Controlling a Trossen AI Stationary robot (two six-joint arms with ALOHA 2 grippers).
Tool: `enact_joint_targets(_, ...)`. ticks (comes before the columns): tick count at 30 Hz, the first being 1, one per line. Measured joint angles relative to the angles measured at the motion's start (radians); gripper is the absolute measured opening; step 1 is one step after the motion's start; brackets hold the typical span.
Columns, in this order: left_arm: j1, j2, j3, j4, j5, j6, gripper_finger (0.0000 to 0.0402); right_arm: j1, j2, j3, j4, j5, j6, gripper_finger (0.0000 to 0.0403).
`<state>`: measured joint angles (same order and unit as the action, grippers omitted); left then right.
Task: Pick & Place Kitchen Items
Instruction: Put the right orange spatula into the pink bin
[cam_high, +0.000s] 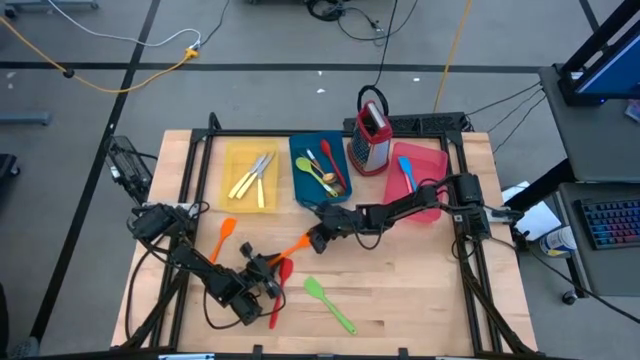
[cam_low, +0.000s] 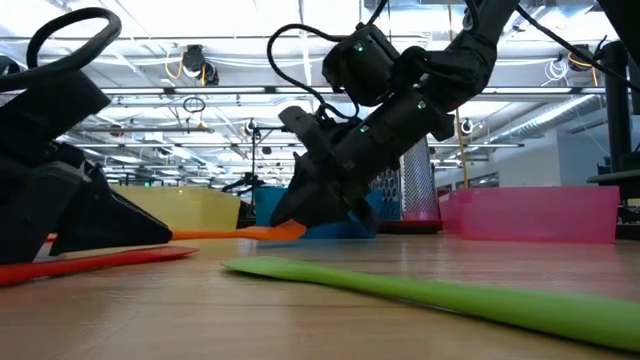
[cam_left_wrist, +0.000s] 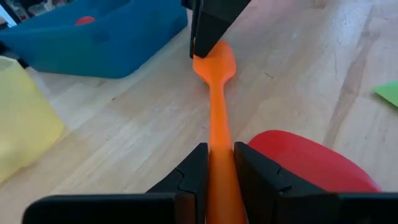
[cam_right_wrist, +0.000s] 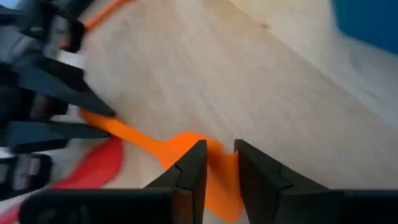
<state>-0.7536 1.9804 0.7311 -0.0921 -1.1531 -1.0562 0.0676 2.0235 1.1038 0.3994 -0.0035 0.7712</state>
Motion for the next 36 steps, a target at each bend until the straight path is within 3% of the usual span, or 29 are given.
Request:
enact_joint_targets(5,0.009,0.002,-0.001,-0.015,-0.030,0.025,0.0076,0.010,-0.005,0.004,0.105,-0.098,-0.063,0.0043)
enact_joint_targets(10,0.030,0.001,-0.001,-0.016,-0.022,0.035,0.0076,0.019,-0.002,0.003,0.128,-0.090,-0.152,0.0007)
enact_joint_targets(26,0.043,-0.003,0.000,-0.005,-0.009,0.026,0.0077,0.017,-0.002,0.002,0.107,-0.071,-0.313,0.0003)
enact_joint_targets(32,0.061,-0.070,-0.003,-0.009,0.076,0.034,0.0080,0.012,-0.001,0.002,0.102,-0.076,-0.312,0.0003)
enact_joint_targets(36,0.088,-0.127,-0.003,-0.010,0.122,0.100,0.0103,0.012,-0.001,0.002,0.100,-0.076,-0.312,0.0002)
